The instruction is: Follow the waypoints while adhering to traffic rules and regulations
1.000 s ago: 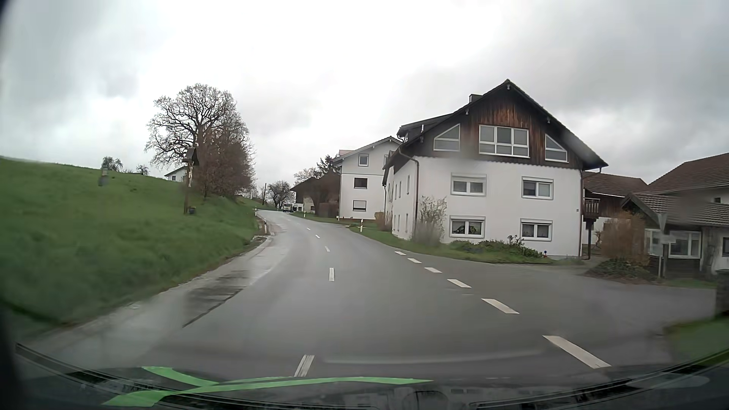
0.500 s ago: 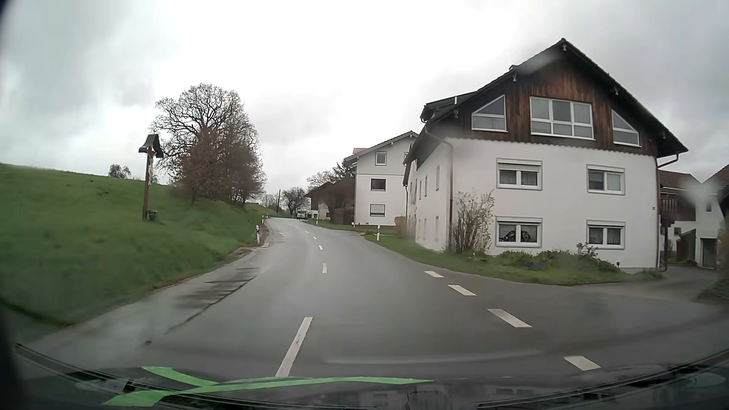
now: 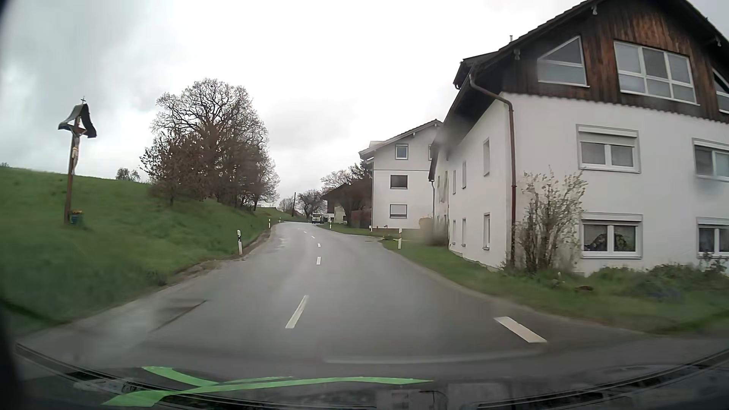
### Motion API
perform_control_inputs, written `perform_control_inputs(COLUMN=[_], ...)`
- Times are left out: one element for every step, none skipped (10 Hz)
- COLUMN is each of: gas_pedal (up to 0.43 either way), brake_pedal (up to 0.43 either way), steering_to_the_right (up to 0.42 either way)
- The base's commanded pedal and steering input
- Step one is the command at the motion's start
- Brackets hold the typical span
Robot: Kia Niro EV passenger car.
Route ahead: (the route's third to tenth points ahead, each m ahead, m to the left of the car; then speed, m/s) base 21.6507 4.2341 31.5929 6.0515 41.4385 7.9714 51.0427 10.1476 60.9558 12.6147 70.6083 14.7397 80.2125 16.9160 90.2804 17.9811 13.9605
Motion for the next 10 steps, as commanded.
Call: perform_control_inputs(gas_pedal=[0.087, 0.087, 0.087, 0.087, 0.087, 0.079, 0.067, 0.059, 0.047, 0.028], brake_pedal=[0.000, 0.000, 0.000, 0.000, 0.000, 0.000, 0.000, 0.000, 0.000, 0.000], steering_to_the_right=[-0.034, -0.034, -0.034, -0.034, -0.034, -0.034, -0.034, -0.034, -0.034, -0.034])
